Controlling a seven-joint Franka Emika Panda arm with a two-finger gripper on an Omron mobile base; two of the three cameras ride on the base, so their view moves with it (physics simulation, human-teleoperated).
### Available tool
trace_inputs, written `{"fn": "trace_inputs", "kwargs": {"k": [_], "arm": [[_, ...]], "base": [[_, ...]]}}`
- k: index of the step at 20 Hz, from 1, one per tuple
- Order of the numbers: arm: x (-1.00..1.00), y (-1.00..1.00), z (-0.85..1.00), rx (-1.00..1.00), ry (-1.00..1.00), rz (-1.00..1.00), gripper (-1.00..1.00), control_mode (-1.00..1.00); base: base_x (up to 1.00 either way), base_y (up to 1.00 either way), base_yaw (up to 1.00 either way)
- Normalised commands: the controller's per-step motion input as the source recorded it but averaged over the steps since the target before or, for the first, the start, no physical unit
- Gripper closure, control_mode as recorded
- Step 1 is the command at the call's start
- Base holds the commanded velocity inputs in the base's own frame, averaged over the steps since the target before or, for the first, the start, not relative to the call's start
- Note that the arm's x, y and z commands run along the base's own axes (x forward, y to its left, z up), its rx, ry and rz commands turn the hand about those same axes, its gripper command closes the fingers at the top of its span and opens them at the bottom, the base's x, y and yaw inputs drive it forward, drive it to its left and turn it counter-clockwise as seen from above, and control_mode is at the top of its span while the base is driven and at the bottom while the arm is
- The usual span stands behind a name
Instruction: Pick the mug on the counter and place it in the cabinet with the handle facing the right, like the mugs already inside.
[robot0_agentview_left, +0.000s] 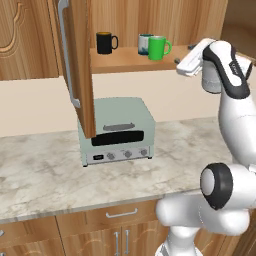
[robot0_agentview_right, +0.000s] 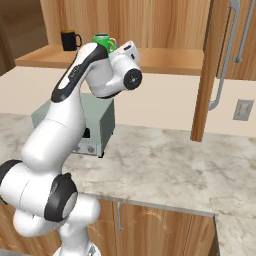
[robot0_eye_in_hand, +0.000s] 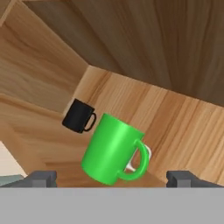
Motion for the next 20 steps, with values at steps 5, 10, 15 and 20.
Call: {"fn": "trace_inputs", "kwargs": {"k": [5, 10, 15, 20], "arm": [[-0.57, -0.02, -0.1, 0.21, 0.0, -0.03, -1.0, -1.0], [-0.6, 0.0, -0.33, 0.14, 0.01, 0.0, -1.0, -1.0], [-0.44, 0.0, -0.55, 0.06, 0.06, 0.0, -1.0, -1.0], [-0.29, 0.0, -0.72, 0.04, 0.11, 0.0, -1.0, -1.0]], "base": [[0.0, 0.0, 0.0], [0.0, 0.0, 0.0], [0.0, 0.0, 0.0], [0.0, 0.0, 0.0]]}}
